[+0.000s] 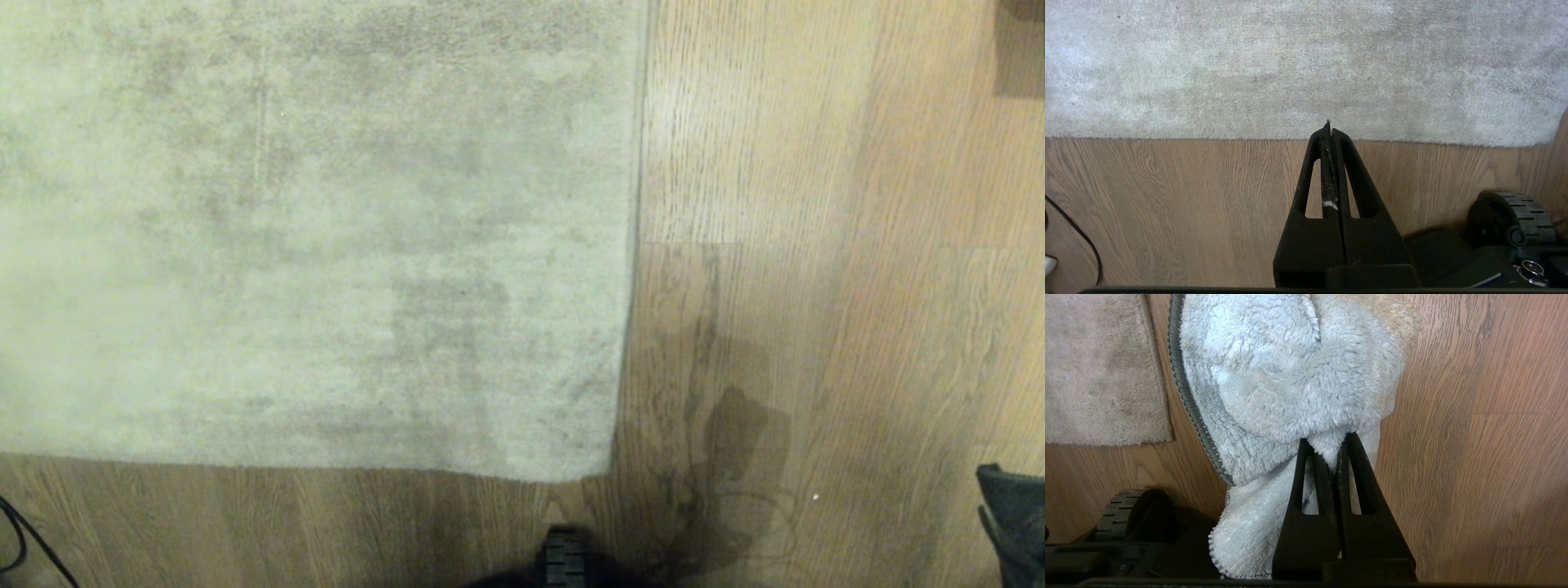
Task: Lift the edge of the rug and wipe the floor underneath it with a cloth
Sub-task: Put down the rag
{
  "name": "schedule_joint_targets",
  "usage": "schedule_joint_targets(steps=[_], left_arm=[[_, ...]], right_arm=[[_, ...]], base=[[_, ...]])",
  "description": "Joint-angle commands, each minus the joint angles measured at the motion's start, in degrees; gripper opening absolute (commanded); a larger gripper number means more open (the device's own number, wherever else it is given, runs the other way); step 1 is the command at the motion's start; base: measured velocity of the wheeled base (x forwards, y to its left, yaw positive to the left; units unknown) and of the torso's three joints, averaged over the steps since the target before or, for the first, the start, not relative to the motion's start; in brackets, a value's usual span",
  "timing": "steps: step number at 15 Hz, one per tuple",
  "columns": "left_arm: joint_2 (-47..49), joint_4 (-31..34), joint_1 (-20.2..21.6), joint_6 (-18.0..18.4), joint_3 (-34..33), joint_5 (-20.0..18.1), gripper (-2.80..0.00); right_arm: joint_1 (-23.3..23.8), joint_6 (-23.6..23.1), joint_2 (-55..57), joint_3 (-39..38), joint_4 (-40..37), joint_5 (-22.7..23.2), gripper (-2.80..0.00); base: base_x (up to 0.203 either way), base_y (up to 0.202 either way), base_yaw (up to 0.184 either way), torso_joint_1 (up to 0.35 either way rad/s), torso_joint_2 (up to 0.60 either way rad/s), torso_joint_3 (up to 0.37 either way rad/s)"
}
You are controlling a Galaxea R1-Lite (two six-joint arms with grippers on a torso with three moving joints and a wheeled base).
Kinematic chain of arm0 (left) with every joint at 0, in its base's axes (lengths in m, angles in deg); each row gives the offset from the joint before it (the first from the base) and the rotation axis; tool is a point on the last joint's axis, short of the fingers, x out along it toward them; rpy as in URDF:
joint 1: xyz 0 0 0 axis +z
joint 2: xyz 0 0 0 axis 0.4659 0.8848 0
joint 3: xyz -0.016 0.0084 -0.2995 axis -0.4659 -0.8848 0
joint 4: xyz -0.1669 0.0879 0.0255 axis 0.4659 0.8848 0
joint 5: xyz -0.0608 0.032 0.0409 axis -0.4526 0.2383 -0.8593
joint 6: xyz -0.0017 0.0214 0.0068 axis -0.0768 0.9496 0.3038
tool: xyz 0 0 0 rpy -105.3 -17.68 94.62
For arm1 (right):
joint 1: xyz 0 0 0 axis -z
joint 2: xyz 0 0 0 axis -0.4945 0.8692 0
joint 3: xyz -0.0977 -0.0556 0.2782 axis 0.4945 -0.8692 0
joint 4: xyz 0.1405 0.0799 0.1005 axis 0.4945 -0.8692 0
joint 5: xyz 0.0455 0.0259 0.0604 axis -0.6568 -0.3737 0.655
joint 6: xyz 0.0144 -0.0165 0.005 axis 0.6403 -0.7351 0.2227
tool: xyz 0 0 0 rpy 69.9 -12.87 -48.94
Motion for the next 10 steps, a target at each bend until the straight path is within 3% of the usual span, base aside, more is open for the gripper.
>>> schedule_joint_targets(steps=[1,10], left_arm=[[0.0,0.0,0.0,0.6,0.0,-0.1,-2.80],[0.0,0.0,0.0,0.2,0.0,-0.1,-2.80]], right_arm=[[0.0,0.0,0.1,0.0,0.0,0.0,-2.80],[0.0,0.0,0.1,0.0,0.0,0.0,-2.80]], base=[[0.000,0.000,0.000,0.000,0.00,0.000],[0.000,0.000,0.000,0.000,0.00,0.000]])
